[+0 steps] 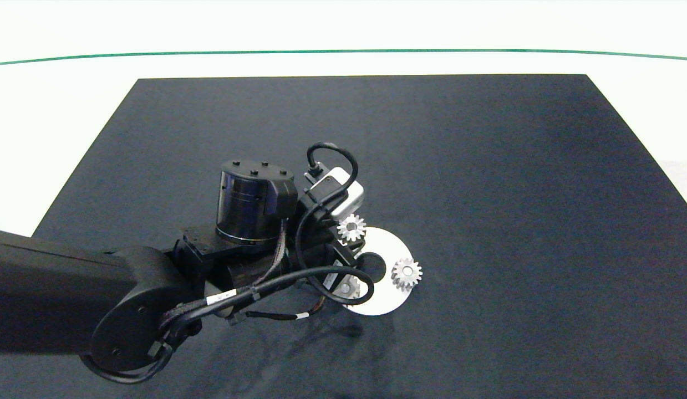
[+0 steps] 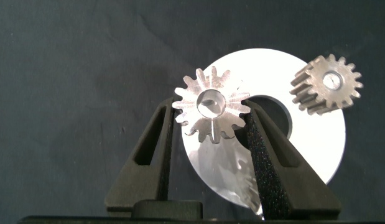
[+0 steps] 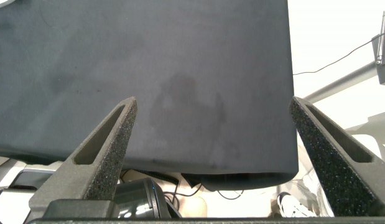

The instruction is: Install three planetary gears onto the carrier pins

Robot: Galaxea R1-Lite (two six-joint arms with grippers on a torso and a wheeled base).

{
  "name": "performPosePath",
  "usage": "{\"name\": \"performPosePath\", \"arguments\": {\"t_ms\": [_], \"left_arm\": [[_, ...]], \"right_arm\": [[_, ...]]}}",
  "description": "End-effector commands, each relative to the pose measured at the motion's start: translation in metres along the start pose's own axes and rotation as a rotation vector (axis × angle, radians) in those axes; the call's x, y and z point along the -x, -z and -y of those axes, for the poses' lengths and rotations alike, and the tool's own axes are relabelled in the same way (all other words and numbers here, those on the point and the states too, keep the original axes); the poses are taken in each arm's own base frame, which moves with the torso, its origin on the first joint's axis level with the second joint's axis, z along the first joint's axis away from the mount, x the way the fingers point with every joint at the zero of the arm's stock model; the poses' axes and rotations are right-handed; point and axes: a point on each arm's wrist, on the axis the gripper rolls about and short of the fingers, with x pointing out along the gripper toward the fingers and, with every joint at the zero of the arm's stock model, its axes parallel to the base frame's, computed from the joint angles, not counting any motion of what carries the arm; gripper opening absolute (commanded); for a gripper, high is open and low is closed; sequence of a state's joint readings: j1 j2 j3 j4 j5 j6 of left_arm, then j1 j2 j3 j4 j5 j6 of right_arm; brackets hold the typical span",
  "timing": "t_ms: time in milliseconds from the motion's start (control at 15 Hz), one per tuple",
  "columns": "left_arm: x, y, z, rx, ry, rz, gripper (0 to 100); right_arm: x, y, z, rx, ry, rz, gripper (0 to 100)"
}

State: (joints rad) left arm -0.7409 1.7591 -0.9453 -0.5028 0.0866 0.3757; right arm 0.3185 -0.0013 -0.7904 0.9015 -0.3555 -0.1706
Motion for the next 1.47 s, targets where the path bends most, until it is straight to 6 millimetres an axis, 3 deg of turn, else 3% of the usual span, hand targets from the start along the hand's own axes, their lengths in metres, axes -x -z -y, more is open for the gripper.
{"name": "performPosePath", "arguments": {"t_ms": [67,1467], "left_arm": [[-0.007,0.003,0.002,-0.003,0.003,-0.011,10],[-0.027,-0.001,0.005,0.002,0.008,-0.002,10]], "right_arm": [[0.0,0.0,0.0,0.004,0.0,-0.006,100],[0.0,0.0,0.0,0.003,0.001,-0.004,100]]}}
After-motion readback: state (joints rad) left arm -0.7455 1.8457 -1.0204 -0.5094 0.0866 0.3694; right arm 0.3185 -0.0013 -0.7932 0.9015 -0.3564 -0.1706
